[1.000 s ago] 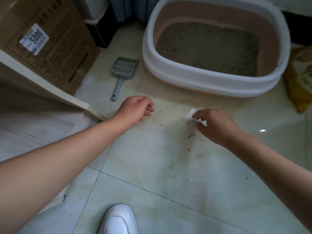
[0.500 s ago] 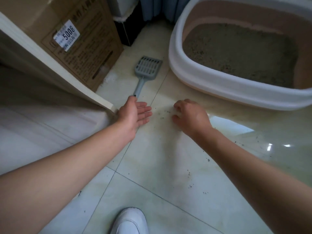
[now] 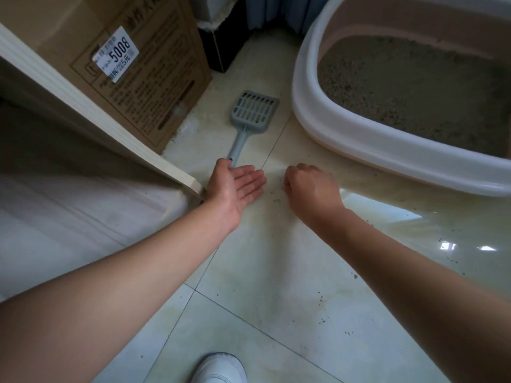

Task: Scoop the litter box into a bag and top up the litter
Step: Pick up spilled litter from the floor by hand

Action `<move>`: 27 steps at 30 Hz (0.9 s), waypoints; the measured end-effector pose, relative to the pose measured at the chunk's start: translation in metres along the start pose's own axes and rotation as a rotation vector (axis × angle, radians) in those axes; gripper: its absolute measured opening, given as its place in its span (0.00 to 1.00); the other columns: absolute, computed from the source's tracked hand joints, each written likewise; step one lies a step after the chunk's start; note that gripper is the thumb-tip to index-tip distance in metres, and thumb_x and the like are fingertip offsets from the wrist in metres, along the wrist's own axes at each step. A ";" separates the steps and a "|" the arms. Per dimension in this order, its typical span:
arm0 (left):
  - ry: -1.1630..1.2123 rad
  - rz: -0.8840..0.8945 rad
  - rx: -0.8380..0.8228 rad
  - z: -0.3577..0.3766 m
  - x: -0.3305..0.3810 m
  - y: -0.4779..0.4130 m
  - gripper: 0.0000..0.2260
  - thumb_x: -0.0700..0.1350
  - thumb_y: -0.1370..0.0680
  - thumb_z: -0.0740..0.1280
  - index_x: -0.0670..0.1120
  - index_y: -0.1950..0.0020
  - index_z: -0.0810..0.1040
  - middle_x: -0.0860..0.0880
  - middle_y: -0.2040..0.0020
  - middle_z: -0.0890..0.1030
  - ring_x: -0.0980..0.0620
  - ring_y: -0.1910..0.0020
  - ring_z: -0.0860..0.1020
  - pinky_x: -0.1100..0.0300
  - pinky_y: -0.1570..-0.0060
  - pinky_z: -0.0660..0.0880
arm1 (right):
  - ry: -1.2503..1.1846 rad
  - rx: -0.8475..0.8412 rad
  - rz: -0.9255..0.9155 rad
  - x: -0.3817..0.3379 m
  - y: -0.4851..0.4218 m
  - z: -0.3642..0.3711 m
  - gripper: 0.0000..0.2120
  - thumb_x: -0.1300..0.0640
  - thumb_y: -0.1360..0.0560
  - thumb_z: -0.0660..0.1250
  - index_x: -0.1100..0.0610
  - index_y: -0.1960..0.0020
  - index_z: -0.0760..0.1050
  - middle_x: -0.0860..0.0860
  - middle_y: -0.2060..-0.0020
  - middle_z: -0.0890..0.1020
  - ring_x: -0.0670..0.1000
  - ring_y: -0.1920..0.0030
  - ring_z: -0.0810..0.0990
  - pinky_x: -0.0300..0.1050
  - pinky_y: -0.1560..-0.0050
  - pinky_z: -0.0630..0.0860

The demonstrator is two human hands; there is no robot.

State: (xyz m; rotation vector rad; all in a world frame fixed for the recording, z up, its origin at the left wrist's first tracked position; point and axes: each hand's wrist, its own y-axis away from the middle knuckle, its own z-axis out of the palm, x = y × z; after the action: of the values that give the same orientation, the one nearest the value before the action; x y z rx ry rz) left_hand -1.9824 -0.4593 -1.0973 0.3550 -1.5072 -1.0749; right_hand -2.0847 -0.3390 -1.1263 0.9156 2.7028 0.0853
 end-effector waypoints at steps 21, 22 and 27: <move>0.016 -0.346 -0.270 0.003 -0.010 0.018 0.17 0.54 0.19 0.60 0.42 0.54 0.81 0.46 0.63 0.81 0.49 0.63 0.80 0.59 0.58 0.75 | -0.147 0.160 -0.200 -0.045 0.042 -0.017 0.12 0.56 0.26 0.59 0.49 0.55 0.82 0.49 0.64 0.79 0.55 0.61 0.74 0.46 0.61 0.60; 0.019 -0.339 -0.278 0.004 -0.011 0.018 0.18 0.54 0.18 0.60 0.42 0.54 0.81 0.45 0.64 0.81 0.49 0.63 0.80 0.59 0.58 0.75 | -0.146 0.153 -0.203 -0.044 0.042 -0.020 0.13 0.55 0.26 0.58 0.47 0.54 0.82 0.48 0.64 0.79 0.54 0.60 0.73 0.47 0.61 0.61; 0.158 -0.301 -0.345 0.004 -0.008 0.016 0.21 0.50 0.17 0.55 0.37 0.51 0.81 0.41 0.62 0.83 0.47 0.65 0.82 0.59 0.63 0.81 | -0.305 0.270 -0.157 -0.017 0.042 -0.037 0.11 0.54 0.25 0.62 0.48 0.50 0.83 0.48 0.59 0.80 0.54 0.58 0.76 0.50 0.57 0.72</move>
State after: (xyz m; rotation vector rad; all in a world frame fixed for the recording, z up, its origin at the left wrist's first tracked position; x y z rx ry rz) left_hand -1.9781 -0.4436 -1.0896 0.4214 -1.1241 -1.4831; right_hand -2.0582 -0.3144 -1.0805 0.7122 2.5214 -0.4260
